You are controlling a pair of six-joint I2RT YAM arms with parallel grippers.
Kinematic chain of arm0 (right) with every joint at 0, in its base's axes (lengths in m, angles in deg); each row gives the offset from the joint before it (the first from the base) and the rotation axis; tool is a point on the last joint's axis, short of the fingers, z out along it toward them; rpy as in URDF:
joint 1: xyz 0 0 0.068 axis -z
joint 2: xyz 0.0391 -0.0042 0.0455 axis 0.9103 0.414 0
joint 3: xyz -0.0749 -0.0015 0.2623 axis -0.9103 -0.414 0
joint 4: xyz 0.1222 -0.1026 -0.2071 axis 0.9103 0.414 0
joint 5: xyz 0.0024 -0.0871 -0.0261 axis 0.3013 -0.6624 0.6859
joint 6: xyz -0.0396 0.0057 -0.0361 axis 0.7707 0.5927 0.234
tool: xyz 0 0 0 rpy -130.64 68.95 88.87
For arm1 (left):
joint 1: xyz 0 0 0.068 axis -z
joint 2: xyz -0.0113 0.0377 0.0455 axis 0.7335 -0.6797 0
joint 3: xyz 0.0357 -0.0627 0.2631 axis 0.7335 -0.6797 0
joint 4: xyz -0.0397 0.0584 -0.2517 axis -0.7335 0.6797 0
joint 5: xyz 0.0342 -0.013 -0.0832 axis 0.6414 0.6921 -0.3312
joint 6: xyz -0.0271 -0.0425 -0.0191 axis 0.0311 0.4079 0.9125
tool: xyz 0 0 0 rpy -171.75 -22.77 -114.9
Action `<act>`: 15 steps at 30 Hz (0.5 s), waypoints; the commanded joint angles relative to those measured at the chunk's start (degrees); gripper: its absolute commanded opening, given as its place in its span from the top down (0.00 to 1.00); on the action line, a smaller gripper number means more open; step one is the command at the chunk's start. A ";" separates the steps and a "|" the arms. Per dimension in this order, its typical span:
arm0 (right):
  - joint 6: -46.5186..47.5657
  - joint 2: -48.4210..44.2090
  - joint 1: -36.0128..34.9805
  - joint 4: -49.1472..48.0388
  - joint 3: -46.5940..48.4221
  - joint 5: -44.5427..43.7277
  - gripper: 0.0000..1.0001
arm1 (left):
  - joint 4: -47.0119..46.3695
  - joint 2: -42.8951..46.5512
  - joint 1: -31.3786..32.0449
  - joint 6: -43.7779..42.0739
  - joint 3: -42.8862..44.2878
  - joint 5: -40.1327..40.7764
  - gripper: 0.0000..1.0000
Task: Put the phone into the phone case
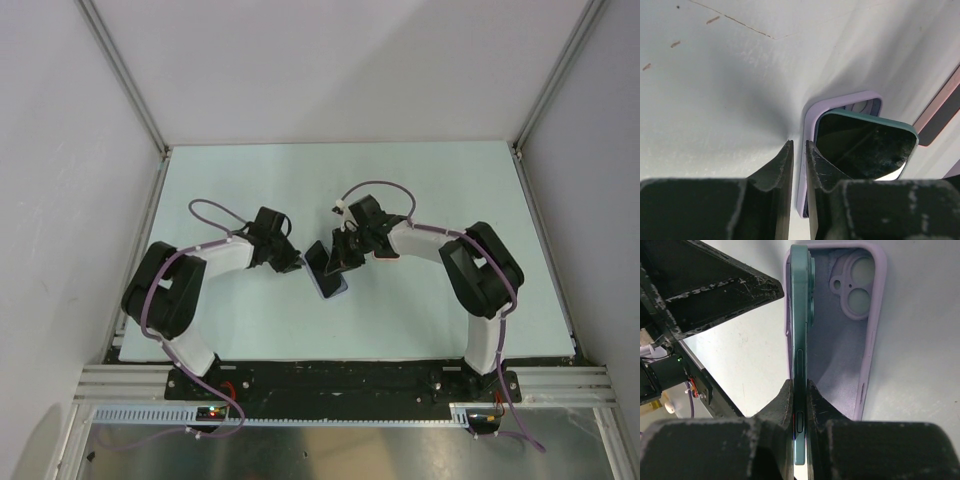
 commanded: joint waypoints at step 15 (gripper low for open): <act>0.07 2.72 -0.75 -2.76 -2.50 -3.88 0.98 | -1.56 -0.60 0.30 -2.50 3.05 -1.39 0.81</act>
